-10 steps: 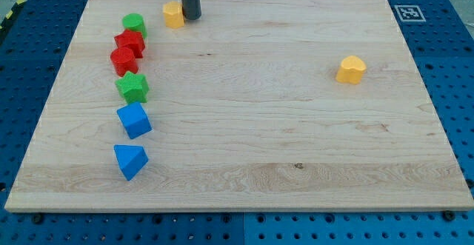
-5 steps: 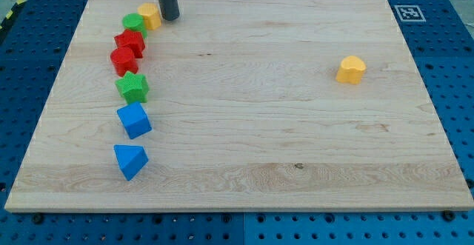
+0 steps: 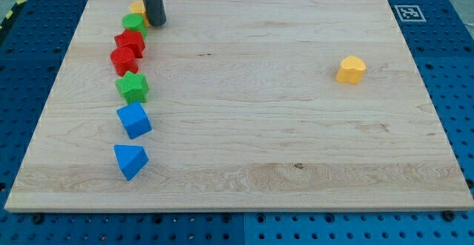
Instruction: Place the yellow hexagon at the top of the green circle
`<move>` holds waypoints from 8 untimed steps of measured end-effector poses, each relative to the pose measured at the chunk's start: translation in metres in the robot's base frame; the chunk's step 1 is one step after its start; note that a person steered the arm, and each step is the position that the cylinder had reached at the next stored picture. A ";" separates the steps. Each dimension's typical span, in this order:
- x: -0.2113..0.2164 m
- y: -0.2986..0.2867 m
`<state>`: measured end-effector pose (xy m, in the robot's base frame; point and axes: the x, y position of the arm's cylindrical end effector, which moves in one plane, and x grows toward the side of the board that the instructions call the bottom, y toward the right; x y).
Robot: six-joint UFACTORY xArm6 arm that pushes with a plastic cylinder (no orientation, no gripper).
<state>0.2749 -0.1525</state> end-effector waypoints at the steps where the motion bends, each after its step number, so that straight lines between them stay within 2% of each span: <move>1: -0.011 0.002; 5: -0.022 -0.018; 6: -0.022 0.009; 8: -0.007 0.141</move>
